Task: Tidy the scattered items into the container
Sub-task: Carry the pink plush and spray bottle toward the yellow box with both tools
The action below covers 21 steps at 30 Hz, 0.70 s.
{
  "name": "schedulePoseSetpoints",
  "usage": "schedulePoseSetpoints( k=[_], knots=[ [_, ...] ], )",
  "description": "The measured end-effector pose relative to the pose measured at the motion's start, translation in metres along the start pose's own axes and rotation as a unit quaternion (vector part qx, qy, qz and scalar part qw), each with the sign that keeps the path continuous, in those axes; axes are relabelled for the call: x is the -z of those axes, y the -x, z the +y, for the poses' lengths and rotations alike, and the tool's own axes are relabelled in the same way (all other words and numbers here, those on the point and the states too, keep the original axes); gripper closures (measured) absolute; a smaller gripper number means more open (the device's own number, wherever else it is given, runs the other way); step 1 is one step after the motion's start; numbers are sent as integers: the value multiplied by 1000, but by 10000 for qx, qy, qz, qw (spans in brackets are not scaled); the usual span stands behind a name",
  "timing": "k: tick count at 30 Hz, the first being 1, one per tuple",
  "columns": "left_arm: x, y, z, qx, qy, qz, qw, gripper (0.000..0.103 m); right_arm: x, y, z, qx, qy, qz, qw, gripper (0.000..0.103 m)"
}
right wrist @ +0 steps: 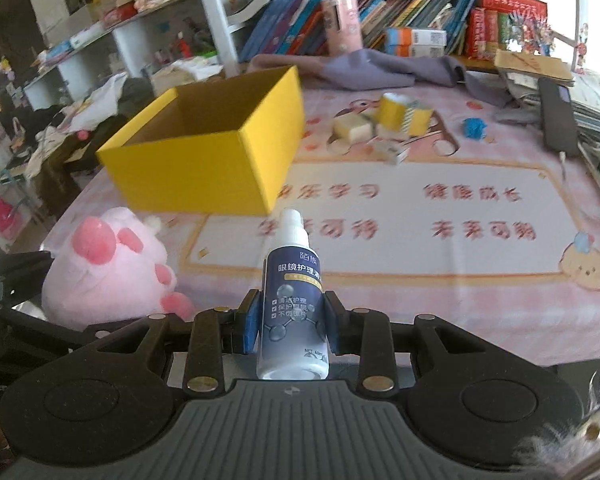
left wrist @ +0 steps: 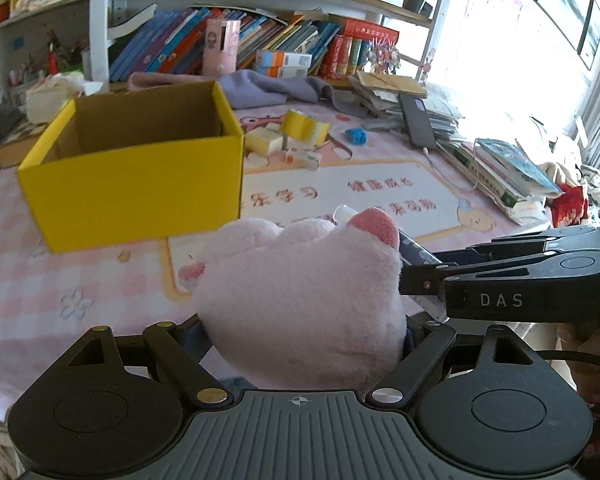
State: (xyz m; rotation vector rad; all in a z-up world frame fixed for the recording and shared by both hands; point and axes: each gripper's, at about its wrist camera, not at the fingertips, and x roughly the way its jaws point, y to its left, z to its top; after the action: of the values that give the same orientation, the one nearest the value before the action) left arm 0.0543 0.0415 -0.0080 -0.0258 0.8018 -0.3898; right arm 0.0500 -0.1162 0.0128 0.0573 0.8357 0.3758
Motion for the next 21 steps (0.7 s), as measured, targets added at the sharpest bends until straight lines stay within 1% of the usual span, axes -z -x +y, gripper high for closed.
schedulePoseSetpoints(
  k=[4, 10, 16, 21],
  knots=[
    [11, 13, 7, -27, 105, -9, 9999, 17, 9, 4, 19, -45, 84, 56, 9999, 73],
    [21, 26, 15, -203, 234, -12, 9995, 17, 14, 9, 40, -121, 266, 93, 9995, 73],
    [26, 38, 21, -315, 281, -106, 9991, 17, 16, 9, 57, -225, 464, 158, 9985, 73],
    [30, 44, 31, -388, 435, -105, 9982, 17, 13, 7, 71, -335, 656, 134, 9972, 73]
  ],
)
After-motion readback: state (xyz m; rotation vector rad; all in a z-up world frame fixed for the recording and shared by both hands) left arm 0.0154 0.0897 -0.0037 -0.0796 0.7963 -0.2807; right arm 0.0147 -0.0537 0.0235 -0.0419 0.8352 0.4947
